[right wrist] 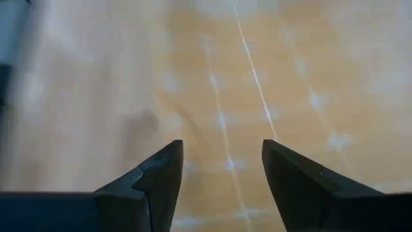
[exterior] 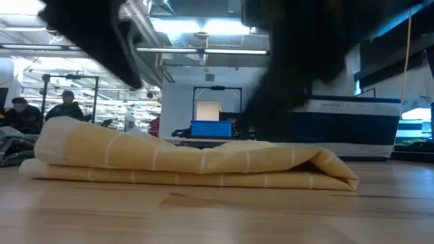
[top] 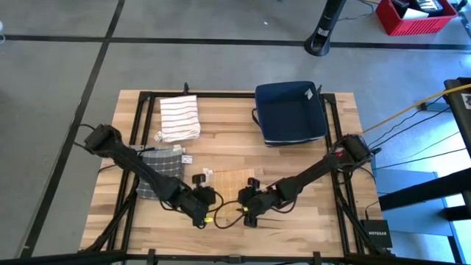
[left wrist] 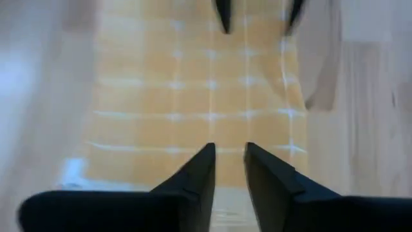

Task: Fold towel
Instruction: Fold the orange towel

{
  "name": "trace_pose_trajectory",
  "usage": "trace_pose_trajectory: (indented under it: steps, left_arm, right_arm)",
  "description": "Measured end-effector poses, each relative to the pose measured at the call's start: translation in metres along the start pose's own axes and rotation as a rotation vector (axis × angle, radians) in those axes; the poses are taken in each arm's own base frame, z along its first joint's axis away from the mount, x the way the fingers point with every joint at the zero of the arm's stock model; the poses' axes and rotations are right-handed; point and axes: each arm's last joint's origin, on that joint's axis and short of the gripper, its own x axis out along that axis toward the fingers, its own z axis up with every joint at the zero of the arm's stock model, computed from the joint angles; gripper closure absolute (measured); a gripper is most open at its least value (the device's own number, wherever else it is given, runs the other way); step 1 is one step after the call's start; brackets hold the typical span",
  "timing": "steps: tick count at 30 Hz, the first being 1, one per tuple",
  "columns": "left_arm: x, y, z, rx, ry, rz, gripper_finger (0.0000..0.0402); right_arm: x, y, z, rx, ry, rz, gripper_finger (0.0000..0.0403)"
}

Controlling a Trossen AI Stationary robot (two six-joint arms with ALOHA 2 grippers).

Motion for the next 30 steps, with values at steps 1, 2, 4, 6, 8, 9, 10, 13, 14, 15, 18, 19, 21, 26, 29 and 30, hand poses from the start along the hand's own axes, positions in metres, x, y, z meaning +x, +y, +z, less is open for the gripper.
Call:
trace_pose_trajectory:
  steps: [1, 2, 4, 6, 8, 9, 10, 13, 14, 15, 18, 19, 21, 26, 29, 30]
  left_arm:
    - [-0.004, 0.003, 0.003, 0.025, -0.029, 0.029, 0.0326]
    - [-0.006, 0.005, 0.004, 0.046, -0.058, 0.071, 0.0326]
    - [-0.006, 0.013, 0.008, 0.059, -0.101, 0.167, 0.0326]
    - [-0.002, 0.024, 0.012, 0.036, -0.110, 0.210, 0.0326]
    - [0.011, 0.034, 0.004, 0.014, -0.049, 0.213, 0.0326]
    - [0.019, 0.038, -0.003, 0.007, -0.003, 0.210, 0.0326]
    - [0.026, 0.042, -0.010, -0.005, 0.038, 0.205, 0.0326]
    - [0.036, 0.046, -0.023, -0.088, 0.104, 0.156, 0.0326]
    - [0.039, 0.046, -0.025, -0.120, 0.107, 0.133, 0.0326]
    - [0.043, 0.045, -0.028, -0.146, 0.107, 0.116, 0.0326]
    - [0.052, 0.044, -0.036, -0.207, 0.109, 0.074, 0.0326]
    - [0.055, 0.042, -0.038, -0.229, 0.115, 0.050, 0.0326]
    - [0.058, 0.038, -0.045, -0.277, 0.136, 0.027, 0.0326]
    - [0.054, 0.025, -0.056, -0.365, 0.153, 0.009, 0.0326]
    - [0.050, 0.015, -0.055, -0.409, 0.134, -0.040, 0.0326]
    - [0.049, 0.012, -0.054, -0.411, 0.121, -0.058, 0.0326]
  right_arm:
    - [-0.009, 0.003, 0.010, 0.000, -0.019, 0.011, 0.0187]
    - [-0.016, 0.006, 0.018, -0.001, -0.036, 0.018, 0.0187]
    - [-0.025, 0.009, 0.028, 0.001, -0.047, 0.009, 0.0187]
    - [-0.028, 0.008, 0.030, 0.021, -0.029, -0.024, 0.0187]
    - [-0.029, 0.005, 0.026, 0.074, 0.014, -0.060, 0.0187]
    - [-0.028, 0.003, 0.022, 0.100, 0.042, -0.083, 0.0187]
    - [-0.025, 0.000, 0.016, 0.117, 0.076, -0.108, 0.0187]
    - [-0.010, -0.008, -0.006, 0.114, 0.163, -0.174, 0.0187]
    - [-0.005, -0.010, -0.011, 0.108, 0.170, -0.188, 0.0187]
    - [0.000, -0.011, -0.013, 0.099, 0.165, -0.205, 0.0187]
    - [0.011, -0.019, -0.017, 0.047, 0.169, -0.261, 0.0187]
    - [0.015, -0.022, -0.018, 0.038, 0.172, -0.275, 0.0187]
    - [0.021, -0.028, -0.017, 0.010, 0.179, -0.288, 0.0187]
    - [0.028, -0.048, -0.010, -0.155, 0.182, -0.366, 0.0187]
    - [0.031, -0.066, 0.001, -0.250, 0.174, -0.449, 0.0187]
    - [0.033, -0.071, 0.005, -0.274, 0.168, -0.463, 0.0187]
